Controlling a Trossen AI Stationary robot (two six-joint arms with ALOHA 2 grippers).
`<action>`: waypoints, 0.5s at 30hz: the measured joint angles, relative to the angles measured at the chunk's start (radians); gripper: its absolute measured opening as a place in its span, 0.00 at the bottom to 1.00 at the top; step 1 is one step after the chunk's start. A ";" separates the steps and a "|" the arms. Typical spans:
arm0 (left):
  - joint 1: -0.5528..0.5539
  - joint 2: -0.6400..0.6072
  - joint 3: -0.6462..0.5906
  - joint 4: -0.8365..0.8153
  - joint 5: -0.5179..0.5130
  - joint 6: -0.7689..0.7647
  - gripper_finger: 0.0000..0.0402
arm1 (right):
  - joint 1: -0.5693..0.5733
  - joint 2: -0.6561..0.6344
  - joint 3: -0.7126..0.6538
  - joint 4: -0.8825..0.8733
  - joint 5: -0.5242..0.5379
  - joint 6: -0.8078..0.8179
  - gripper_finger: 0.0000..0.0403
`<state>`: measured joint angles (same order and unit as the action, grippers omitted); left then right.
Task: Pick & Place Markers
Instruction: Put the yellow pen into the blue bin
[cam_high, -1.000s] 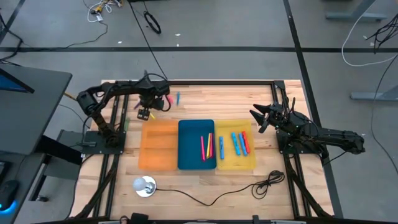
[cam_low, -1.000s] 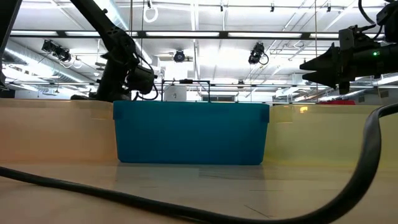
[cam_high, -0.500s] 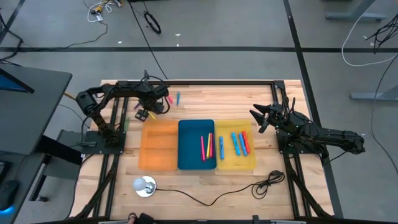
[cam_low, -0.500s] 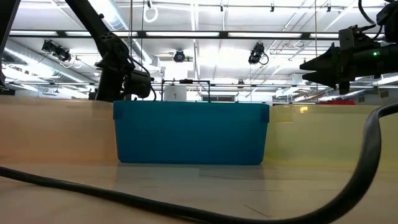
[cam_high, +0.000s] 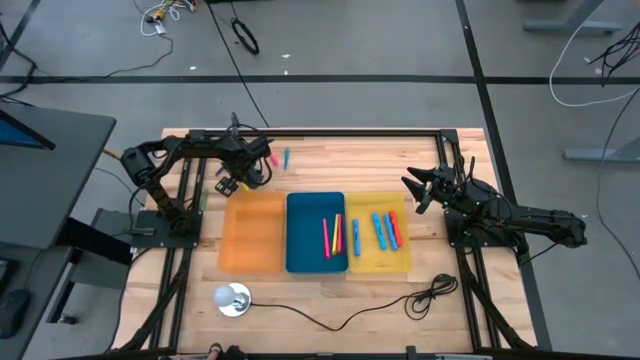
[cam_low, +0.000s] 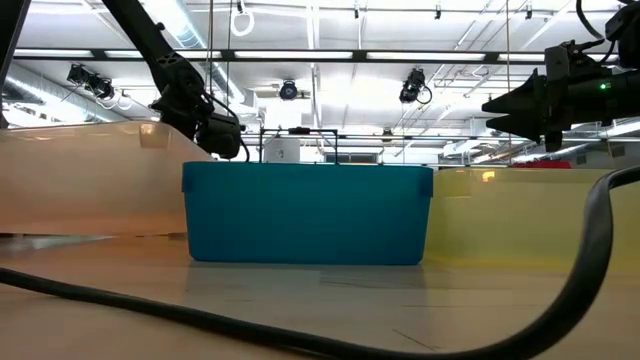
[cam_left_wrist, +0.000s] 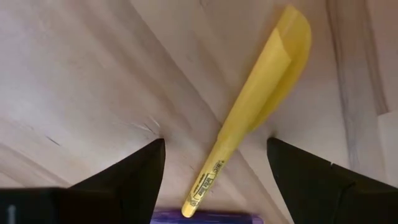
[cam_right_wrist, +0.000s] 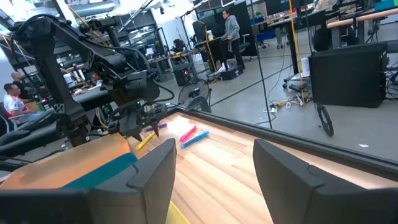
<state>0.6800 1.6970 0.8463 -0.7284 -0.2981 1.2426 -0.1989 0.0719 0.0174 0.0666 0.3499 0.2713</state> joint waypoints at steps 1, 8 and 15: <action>0.000 0.000 0.000 0.000 -0.001 0.002 0.72 | 0.000 0.000 0.000 0.000 0.000 0.000 0.53; 0.000 0.001 -0.001 -0.006 0.005 0.071 0.62 | 0.000 0.000 0.000 0.000 0.000 0.000 0.53; 0.000 0.002 -0.001 -0.012 0.012 0.076 0.36 | 0.000 0.000 0.000 0.000 0.000 0.000 0.53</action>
<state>0.6801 1.6989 0.8452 -0.7407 -0.2866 1.3190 -0.1992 0.0719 0.0174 0.0666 0.3500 0.2714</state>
